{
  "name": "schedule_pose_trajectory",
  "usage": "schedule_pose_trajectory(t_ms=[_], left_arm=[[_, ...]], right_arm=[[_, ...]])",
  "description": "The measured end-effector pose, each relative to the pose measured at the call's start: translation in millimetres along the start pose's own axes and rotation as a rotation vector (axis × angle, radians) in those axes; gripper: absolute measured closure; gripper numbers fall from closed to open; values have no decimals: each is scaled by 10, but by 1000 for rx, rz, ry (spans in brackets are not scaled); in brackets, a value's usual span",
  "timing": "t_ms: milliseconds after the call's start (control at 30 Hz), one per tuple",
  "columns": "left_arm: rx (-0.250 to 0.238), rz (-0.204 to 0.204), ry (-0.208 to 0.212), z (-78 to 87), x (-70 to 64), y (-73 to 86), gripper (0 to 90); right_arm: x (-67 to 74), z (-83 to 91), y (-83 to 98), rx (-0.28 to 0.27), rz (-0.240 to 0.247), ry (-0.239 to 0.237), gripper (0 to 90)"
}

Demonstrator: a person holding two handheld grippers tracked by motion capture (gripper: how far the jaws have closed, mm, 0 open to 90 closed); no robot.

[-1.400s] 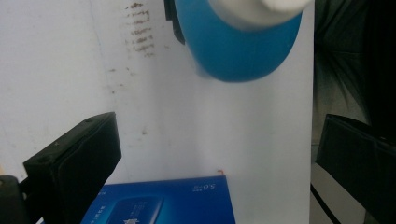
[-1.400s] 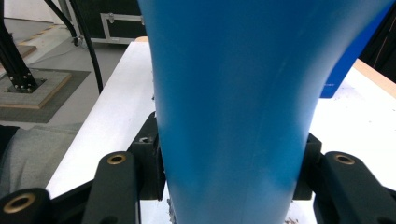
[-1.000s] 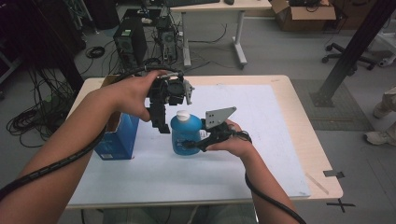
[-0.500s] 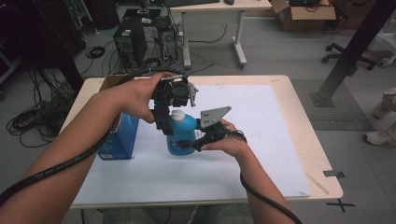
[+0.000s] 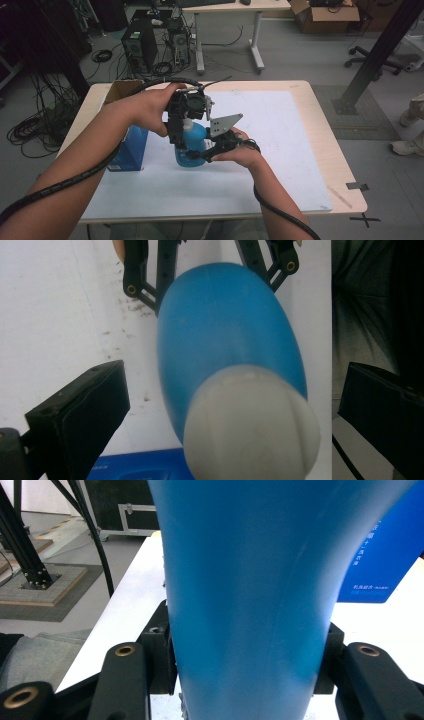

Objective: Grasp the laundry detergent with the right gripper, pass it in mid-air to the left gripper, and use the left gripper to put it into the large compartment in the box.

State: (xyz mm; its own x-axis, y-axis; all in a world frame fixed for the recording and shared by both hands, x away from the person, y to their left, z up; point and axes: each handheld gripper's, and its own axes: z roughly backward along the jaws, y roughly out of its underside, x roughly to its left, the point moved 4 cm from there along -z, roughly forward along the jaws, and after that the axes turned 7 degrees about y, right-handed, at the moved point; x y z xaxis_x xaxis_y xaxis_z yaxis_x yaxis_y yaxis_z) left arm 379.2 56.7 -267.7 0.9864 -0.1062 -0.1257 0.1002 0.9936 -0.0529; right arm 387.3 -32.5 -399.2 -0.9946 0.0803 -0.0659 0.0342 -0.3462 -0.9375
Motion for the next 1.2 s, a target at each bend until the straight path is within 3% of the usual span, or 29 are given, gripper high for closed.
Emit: schedule_pose_trajectory(t_ms=[1200], left_arm=[[53, 2, -24, -138, -2, -25, 15]], right_arm=[[22, -45, -56, 7, 1, -5, 455]])
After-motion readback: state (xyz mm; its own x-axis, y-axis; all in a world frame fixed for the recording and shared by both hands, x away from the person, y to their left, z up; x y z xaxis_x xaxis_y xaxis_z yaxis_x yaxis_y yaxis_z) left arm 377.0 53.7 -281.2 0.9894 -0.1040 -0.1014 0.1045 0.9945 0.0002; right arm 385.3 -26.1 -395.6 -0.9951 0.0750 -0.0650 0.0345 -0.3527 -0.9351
